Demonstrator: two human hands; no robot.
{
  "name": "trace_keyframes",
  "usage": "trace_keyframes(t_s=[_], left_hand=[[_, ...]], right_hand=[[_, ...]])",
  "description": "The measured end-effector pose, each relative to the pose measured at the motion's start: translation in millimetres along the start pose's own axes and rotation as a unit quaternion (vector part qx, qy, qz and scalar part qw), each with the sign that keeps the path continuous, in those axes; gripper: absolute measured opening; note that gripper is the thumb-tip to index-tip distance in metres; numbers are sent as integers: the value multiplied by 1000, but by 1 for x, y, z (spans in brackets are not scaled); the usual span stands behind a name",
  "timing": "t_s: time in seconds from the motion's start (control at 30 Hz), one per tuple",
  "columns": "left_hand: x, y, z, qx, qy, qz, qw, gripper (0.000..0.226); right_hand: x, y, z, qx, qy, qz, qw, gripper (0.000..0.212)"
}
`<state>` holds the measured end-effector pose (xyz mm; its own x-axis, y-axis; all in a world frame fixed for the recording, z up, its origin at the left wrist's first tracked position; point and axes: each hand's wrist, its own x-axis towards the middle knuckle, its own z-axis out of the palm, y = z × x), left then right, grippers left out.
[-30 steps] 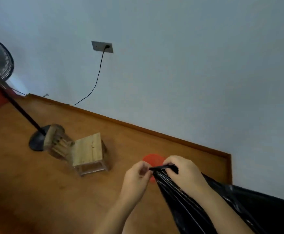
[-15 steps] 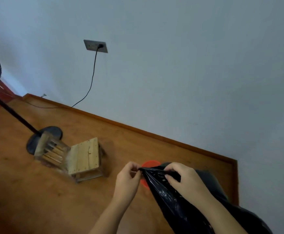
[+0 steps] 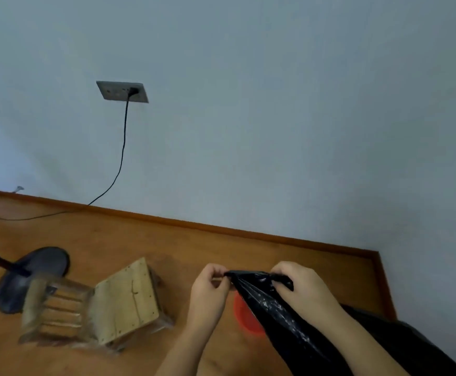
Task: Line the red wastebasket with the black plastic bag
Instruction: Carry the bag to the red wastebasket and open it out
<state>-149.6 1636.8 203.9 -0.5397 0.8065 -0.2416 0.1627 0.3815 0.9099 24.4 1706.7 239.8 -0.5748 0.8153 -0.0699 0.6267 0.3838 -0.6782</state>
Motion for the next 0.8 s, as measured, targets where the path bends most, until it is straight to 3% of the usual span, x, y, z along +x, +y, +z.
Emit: trace_keyframes(t_s=[0.3, 0.63, 0.8], left_hand=[[118, 7, -79, -21, -127, 16, 992, 20], [172, 37, -2, -3, -233, 56, 971, 22], [182, 44, 40, 42, -329, 82, 940, 22]], right_hand=[[84, -70, 50, -24, 74, 54, 995, 9], [99, -21, 7, -24, 131, 125, 983, 7], [90, 14, 3, 18, 168, 175, 970, 9]])
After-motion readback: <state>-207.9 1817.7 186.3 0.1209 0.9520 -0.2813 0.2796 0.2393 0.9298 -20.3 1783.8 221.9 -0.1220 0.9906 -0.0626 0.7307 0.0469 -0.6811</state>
